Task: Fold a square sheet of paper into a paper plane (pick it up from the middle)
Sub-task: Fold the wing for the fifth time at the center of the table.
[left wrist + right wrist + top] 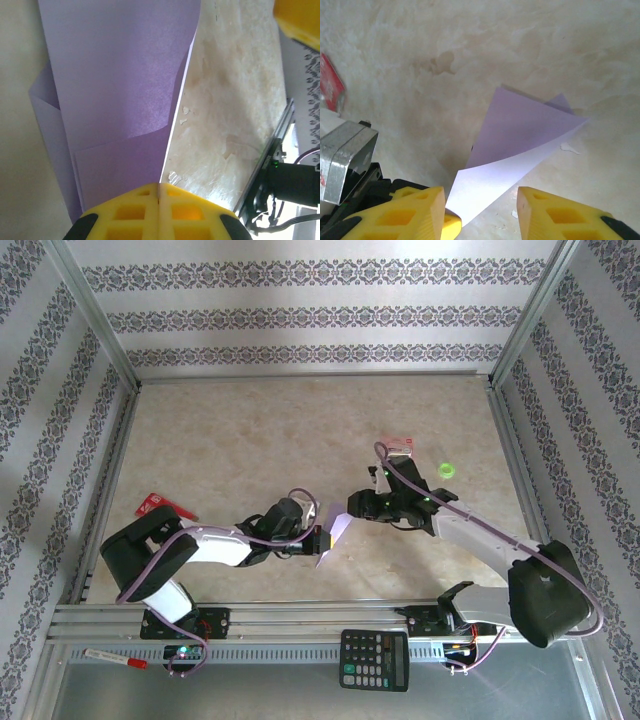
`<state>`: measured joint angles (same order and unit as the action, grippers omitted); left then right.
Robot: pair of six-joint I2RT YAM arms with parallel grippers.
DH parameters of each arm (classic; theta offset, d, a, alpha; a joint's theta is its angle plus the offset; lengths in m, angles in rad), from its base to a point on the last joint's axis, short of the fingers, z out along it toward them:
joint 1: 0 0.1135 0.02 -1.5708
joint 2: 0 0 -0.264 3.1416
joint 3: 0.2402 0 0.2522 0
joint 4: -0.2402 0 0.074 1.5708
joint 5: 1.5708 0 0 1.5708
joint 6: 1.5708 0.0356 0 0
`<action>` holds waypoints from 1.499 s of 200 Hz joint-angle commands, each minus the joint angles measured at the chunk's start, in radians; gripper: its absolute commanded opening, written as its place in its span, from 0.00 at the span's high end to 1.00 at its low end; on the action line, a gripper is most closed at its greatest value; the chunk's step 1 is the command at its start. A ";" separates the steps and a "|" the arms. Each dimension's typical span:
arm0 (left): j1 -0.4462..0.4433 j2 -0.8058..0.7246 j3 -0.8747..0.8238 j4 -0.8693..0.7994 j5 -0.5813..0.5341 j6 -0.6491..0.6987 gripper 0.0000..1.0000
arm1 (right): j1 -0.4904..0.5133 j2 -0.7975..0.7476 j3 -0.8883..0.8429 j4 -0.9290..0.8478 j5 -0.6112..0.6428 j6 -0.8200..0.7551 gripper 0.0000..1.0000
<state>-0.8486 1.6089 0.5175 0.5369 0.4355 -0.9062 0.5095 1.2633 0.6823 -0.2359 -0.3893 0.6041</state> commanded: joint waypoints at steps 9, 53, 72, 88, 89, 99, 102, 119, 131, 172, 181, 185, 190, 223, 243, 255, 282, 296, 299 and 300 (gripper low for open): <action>0.013 0.022 -0.034 0.186 0.022 -0.108 1.00 | 0.031 0.040 0.032 -0.003 0.032 -0.046 0.61; 0.014 0.021 -0.076 0.255 -0.005 -0.167 1.00 | 0.066 0.067 0.036 0.010 0.044 -0.079 0.67; 0.016 0.032 -0.091 0.292 -0.006 -0.202 1.00 | 0.078 0.077 0.041 0.015 0.049 -0.095 0.69; 0.017 0.047 -0.107 0.336 -0.010 -0.235 1.00 | 0.089 0.093 0.052 0.019 0.052 -0.107 0.70; 0.017 0.047 -0.107 0.339 -0.010 -0.238 1.00 | 0.090 0.095 0.052 0.019 0.052 -0.108 0.70; 0.020 0.059 -0.116 0.363 -0.010 -0.258 1.00 | 0.097 0.108 0.061 0.018 0.054 -0.117 0.71; 0.020 0.065 -0.119 0.371 -0.010 -0.266 1.00 | 0.099 0.113 0.065 0.019 0.055 -0.119 0.71; 0.021 0.086 -0.138 0.424 -0.015 -0.299 1.00 | 0.110 0.135 0.080 0.020 0.060 -0.129 0.72; 0.022 0.094 -0.144 0.438 -0.018 -0.309 1.00 | 0.117 0.153 0.089 0.021 0.061 -0.134 0.73; 0.029 0.100 -0.175 0.473 -0.037 -0.333 1.00 | 0.133 0.202 0.111 0.029 0.061 -0.152 0.74; 0.029 0.100 -0.179 0.481 -0.042 -0.338 1.00 | 0.138 0.210 0.114 0.028 0.063 -0.158 0.74; 0.031 0.100 -0.180 0.482 -0.043 -0.341 1.00 | 0.140 0.213 0.115 0.028 0.063 -0.160 0.75; 0.031 0.102 -0.183 0.489 -0.044 -0.343 1.00 | 0.142 0.215 0.118 0.029 0.063 -0.164 0.75; 0.040 0.107 -0.195 0.507 -0.051 -0.360 1.00 | 0.159 0.241 0.135 0.030 0.067 -0.185 0.75; 0.046 0.119 -0.203 0.528 -0.050 -0.375 1.00 | 0.166 0.268 0.150 0.031 0.065 -0.191 0.75; 0.048 0.125 -0.206 0.534 -0.052 -0.380 1.00 | 0.169 0.284 0.160 0.031 0.063 -0.195 0.76; 0.049 0.146 -0.220 0.563 -0.058 -0.400 1.00 | 0.178 0.317 0.181 0.032 0.062 -0.205 0.76; 0.049 0.160 -0.226 0.581 -0.060 -0.412 1.00 | 0.179 0.337 0.190 0.035 0.060 -0.208 0.76; 0.049 0.163 -0.228 0.588 -0.062 -0.414 1.00 | 0.180 0.342 0.193 0.035 0.059 -0.209 0.76; 0.049 0.164 -0.228 0.589 -0.061 -0.415 1.00 | 0.180 0.343 0.193 0.035 0.058 -0.210 0.76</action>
<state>-0.8150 1.7454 0.3096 1.0401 0.3904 -1.2861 0.6773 1.5757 0.8394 -0.2127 -0.3367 0.4229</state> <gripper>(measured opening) 0.049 0.239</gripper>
